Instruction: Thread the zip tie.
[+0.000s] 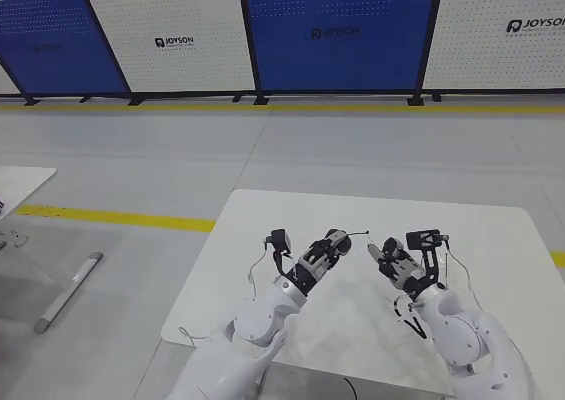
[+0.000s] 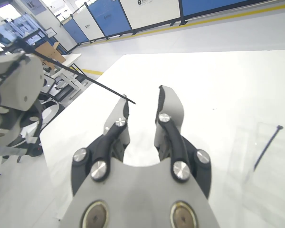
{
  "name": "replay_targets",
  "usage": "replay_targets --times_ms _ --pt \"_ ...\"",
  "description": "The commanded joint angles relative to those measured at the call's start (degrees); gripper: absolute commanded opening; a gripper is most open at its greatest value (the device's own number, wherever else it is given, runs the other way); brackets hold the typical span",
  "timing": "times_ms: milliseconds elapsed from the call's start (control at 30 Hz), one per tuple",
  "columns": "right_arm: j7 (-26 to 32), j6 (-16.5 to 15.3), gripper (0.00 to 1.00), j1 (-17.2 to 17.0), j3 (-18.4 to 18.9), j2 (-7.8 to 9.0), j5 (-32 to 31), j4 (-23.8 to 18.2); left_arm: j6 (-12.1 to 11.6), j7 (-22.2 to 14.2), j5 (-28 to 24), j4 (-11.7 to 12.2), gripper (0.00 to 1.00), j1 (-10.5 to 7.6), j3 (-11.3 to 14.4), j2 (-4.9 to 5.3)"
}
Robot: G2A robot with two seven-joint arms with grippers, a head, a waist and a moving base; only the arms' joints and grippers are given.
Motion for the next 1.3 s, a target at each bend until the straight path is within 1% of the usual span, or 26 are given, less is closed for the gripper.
replay_targets --times_ms 0,33,67,100,133,200,367,433,467,800,833,867,933,1000,1067,1100,1200,1267 --pt "0.3 -1.8 1.00 -1.1 2.1 0.32 3.5 -0.7 0.0 -0.2 -0.2 0.1 0.00 0.24 -0.5 0.09" --pt "0.6 -3.1 1.00 -1.6 3.1 0.44 6.0 -0.9 0.1 -0.4 -0.4 0.2 0.00 0.34 -0.7 0.13" --pt "1.4 -5.3 1.00 -2.2 4.6 0.64 9.9 -1.0 0.4 -0.7 -0.6 0.3 0.00 0.47 -1.0 0.20" --pt "2.3 -6.6 1.00 -2.5 5.6 0.82 12.0 -1.0 0.6 -0.9 -0.6 0.4 0.00 0.55 -1.2 0.26" --pt "3.0 -7.2 1.00 -2.8 6.4 0.97 14.6 -1.2 1.0 -1.1 -1.1 0.5 0.00 0.67 -1.5 0.30" --pt "4.8 -7.2 1.00 -3.5 8.3 1.44 21.1 -2.4 1.4 -1.1 -1.2 0.9 0.00 0.79 -2.1 0.41" --pt "8.9 -7.2 1.00 -5.7 12.6 2.83 33.3 -5.2 2.4 0.3 -0.3 2.7 0.00 0.49 -2.8 0.50" --pt "8.9 -7.2 1.00 -5.7 12.6 2.83 33.3 -5.2 3.3 0.9 0.7 4.0 0.00 -0.23 -2.6 0.45" --pt "8.9 -7.2 1.00 -5.7 12.6 2.83 33.3 -5.2 3.4 0.9 0.8 4.1 0.00 -0.32 -2.5 0.44" --pt "8.9 -7.2 1.00 -5.7 12.6 2.83 33.3 -5.2 3.5 0.9 0.7 4.1 0.00 -0.31 -2.4 0.43" --pt "8.7 -7.0 1.00 -5.8 12.5 2.79 34.0 -5.1 3.6 1.5 0.2 4.5 0.00 -0.39 -2.6 0.39" --pt "8.1 -6.3 1.00 -5.8 12.7 2.72 37.0 -5.1 3.2 3.1 0.7 5.0 0.00 -0.60 -2.8 0.33" --pt "8.3 -6.0 1.00 -5.9 13.9 2.74 42.6 -4.6 2.5 4.1 -0.4 5.6 0.00 -0.64 -2.7 0.15" --pt "8.1 -5.8 1.00 -6.2 16.4 2.85 49.2 -3.6 2.0 5.1 -0.8 6.7 0.00 -0.81 -2.8 0.04" --pt "7.7 -5.7 1.00 -6.6 18.3 2.98 53.1 -2.7 1.7 5.8 -0.6 7.6 0.00 -0.98 -2.8 -0.02" --pt "6.3 -5.2 1.00 -6.9 19.7 3.02 55.2 -2.1 1.4 6.5 -0.3 8.1 0.00 -1.08 -2.8 -0.08" --pt "3.6 -2.6 1.00 -7.5 21.2 3.01 58.8 -1.5 0.7 8.2 0.0 8.9 0.00 -1.33 -2.6 -0.26" --pt "2.5 -1.1 1.00 -7.9 21.4 3.01 59.2 -1.9 -0.2 9.6 1.1 9.2 0.00 -1.37 -2.4 -0.38"
